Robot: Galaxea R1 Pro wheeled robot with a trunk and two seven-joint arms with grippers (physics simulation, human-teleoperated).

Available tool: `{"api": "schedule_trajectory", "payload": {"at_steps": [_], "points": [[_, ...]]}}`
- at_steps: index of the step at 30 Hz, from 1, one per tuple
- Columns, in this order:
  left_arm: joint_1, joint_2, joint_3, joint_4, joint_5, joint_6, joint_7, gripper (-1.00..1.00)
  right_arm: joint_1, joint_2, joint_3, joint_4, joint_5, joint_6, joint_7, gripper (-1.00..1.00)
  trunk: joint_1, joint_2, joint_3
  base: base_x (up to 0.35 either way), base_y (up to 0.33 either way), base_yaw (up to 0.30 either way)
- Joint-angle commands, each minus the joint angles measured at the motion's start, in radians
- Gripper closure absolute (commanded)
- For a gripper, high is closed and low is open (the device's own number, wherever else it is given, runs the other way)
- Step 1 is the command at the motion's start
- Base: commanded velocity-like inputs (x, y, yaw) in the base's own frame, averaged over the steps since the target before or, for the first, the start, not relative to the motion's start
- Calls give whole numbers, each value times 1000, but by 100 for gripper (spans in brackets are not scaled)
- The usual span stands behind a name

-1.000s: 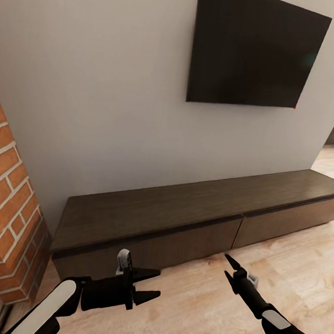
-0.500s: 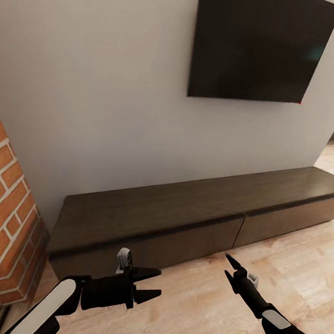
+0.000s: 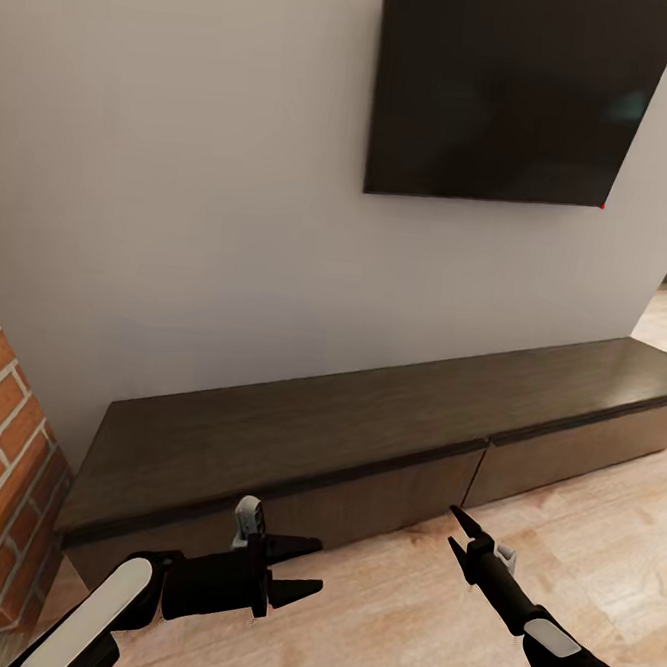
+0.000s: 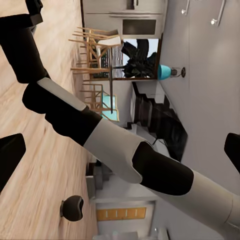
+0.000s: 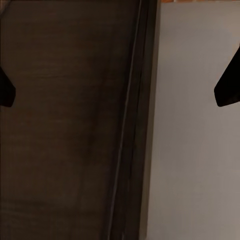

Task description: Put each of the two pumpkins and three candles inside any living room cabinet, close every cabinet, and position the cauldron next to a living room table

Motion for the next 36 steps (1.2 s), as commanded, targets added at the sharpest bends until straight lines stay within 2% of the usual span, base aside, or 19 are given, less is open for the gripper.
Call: {"api": "schedule_trajectory", "payload": {"at_steps": [1,17,36], "points": [[-1,1,-2,0,-7,0,-8,-100,-1,0,5,0,-10,10,3,-100,0,0,-1,163,-126,0],[-1,1,-3,0,-7,0,-9,-100,-1,1,6,0,-10,10,1,-100,0,0,-1,239,-38,0],[-1,-1,-3,1,-7,0,-8,-100,-1,1,8,0,-9,10,0,-100,0,0,-1,61,32,0]]}}
